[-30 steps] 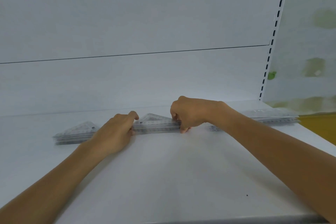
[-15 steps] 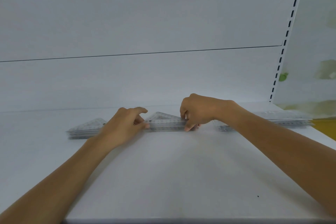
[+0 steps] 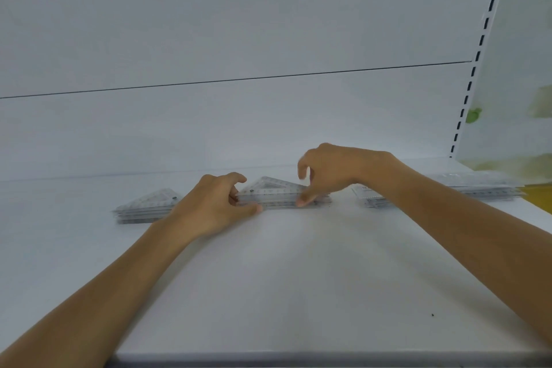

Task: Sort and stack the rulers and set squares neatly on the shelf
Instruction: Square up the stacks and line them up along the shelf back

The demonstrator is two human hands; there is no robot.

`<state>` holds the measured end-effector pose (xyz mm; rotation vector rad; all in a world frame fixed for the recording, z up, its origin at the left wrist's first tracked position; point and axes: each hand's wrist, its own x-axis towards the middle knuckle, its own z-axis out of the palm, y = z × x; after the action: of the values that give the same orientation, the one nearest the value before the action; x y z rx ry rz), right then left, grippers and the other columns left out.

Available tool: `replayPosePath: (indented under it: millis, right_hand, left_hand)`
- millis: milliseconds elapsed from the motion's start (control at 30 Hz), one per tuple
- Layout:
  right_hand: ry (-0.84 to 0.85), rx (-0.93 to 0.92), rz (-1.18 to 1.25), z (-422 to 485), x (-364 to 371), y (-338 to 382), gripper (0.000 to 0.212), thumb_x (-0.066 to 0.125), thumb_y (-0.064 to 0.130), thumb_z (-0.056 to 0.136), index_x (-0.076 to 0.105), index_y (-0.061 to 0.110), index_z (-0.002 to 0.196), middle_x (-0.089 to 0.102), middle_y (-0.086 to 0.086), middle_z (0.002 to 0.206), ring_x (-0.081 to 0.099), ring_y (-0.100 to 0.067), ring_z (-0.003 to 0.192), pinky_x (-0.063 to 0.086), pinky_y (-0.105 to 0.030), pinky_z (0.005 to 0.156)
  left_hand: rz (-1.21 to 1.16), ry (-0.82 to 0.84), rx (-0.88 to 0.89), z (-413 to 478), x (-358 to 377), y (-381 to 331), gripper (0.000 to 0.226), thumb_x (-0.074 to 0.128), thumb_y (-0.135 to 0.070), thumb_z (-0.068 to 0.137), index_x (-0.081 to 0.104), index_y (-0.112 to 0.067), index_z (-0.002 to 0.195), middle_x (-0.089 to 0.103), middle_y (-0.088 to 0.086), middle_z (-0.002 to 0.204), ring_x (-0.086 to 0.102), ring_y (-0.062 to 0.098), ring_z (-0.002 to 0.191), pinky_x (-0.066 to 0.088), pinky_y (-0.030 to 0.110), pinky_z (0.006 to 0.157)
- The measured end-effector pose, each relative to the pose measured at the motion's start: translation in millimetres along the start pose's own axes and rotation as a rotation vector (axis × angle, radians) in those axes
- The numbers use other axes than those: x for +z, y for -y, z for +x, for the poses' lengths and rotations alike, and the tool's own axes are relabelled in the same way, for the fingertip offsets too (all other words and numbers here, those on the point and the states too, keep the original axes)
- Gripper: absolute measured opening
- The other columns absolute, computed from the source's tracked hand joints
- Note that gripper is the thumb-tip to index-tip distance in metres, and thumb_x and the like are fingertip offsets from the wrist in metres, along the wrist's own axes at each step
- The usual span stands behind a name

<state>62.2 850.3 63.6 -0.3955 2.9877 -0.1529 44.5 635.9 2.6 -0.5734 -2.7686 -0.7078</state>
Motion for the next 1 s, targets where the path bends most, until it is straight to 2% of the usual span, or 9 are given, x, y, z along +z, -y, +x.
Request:
replayPosePath:
  millis: [67,200,333,400,467,633,767,900,1000]
  right_hand:
    - [-0.047,-0.020,0.074,4.7,-2.9,1.9,0.070,0.072,0.050,0.072,0.045,0.019,0.129,0.052,-0.001,0.120,0.053,-0.019,0.102,0.044,-0.031,0.081]
    - [0.016,-0.055,0.057,21.8,-2.3,17.9,0.088,0.074,0.050,0.068,0.029,0.028,0.140,0.046,0.002,0.118,0.058,-0.023,0.102,0.050,-0.036,0.087]
    - [0.127,-0.080,0.023,40.0,-4.3,38.2,0.086,0.078,0.041,0.068,0.031,0.029,0.139,0.041,0.004,0.127,0.055,-0.014,0.089,0.053,-0.030,0.075]
    - [0.189,-0.083,0.010,47.6,-4.3,45.3,0.084,0.080,0.035,0.067,0.035,0.030,0.137,0.041,0.000,0.136,0.054,-0.021,0.108,0.056,-0.034,0.076]
    - [0.211,-0.081,-0.067,53.9,-2.7,50.9,0.079,0.081,0.032,0.066,0.041,0.029,0.134,0.046,-0.004,0.134,0.054,-0.025,0.112,0.057,-0.037,0.076]
    - [0.211,-0.079,-0.176,63.7,-4.1,58.3,0.074,0.082,0.031,0.063,0.050,0.022,0.129,0.058,-0.010,0.116,0.064,-0.027,0.091,0.057,-0.032,0.066]
    - [0.197,-0.080,-0.197,63.7,-6.3,60.3,0.069,0.084,0.031,0.061,0.055,0.018,0.123,0.059,-0.009,0.118,0.064,-0.023,0.074,0.056,-0.030,0.064]
    - [0.173,-0.083,-0.256,63.4,-6.6,64.3,0.072,0.084,0.035,0.061,0.055,0.015,0.124,0.063,-0.008,0.116,0.061,-0.020,0.058,0.053,-0.026,0.060]
    - [0.155,-0.078,-0.241,60.8,-5.5,63.1,0.073,0.083,0.037,0.061,0.054,0.017,0.125,0.063,-0.007,0.113,0.060,-0.017,0.051,0.056,-0.030,0.071]
  left_hand:
    - [0.007,0.018,-0.003,0.3,-0.9,0.2,0.064,0.071,-0.044,0.073,0.049,-0.023,0.129,0.052,-0.014,0.088,0.055,-0.004,0.079,0.039,0.013,0.065]
    - [0.022,0.014,0.003,3.2,-1.3,2.2,0.052,0.069,-0.026,0.079,0.051,-0.019,0.127,0.053,-0.011,0.086,0.054,-0.006,0.073,0.036,0.007,0.062]
    - [0.020,0.003,0.019,2.8,-1.9,1.4,0.052,0.069,-0.025,0.079,0.050,-0.020,0.128,0.052,-0.013,0.085,0.052,-0.008,0.070,0.035,0.006,0.062]
    - [0.023,-0.007,0.032,2.6,-2.2,3.0,0.054,0.070,-0.028,0.078,0.050,-0.021,0.128,0.051,-0.016,0.082,0.052,-0.010,0.070,0.037,0.011,0.064]
    - [0.038,-0.008,0.047,3.3,-0.8,4.9,0.054,0.070,-0.029,0.079,0.050,-0.022,0.129,0.052,-0.016,0.082,0.050,-0.011,0.068,0.037,0.010,0.064]
    - [0.013,-0.039,0.020,8.4,1.9,6.9,0.054,0.072,-0.026,0.078,0.052,-0.020,0.128,0.055,-0.010,0.084,0.048,-0.010,0.066,0.036,0.014,0.068]
    - [-0.017,-0.041,-0.005,9.4,2.1,8.2,0.054,0.074,-0.025,0.076,0.053,-0.019,0.126,0.058,-0.011,0.078,0.051,-0.007,0.067,0.031,0.003,0.060]
    - [-0.027,-0.031,-0.020,10.1,1.1,8.6,0.056,0.074,-0.026,0.076,0.053,-0.019,0.127,0.057,-0.014,0.075,0.052,-0.008,0.069,0.033,0.003,0.061]
    - [-0.007,-0.022,-0.002,9.1,1.7,8.0,0.056,0.073,-0.028,0.077,0.052,-0.019,0.128,0.053,-0.015,0.077,0.051,-0.010,0.067,0.033,0.001,0.059]
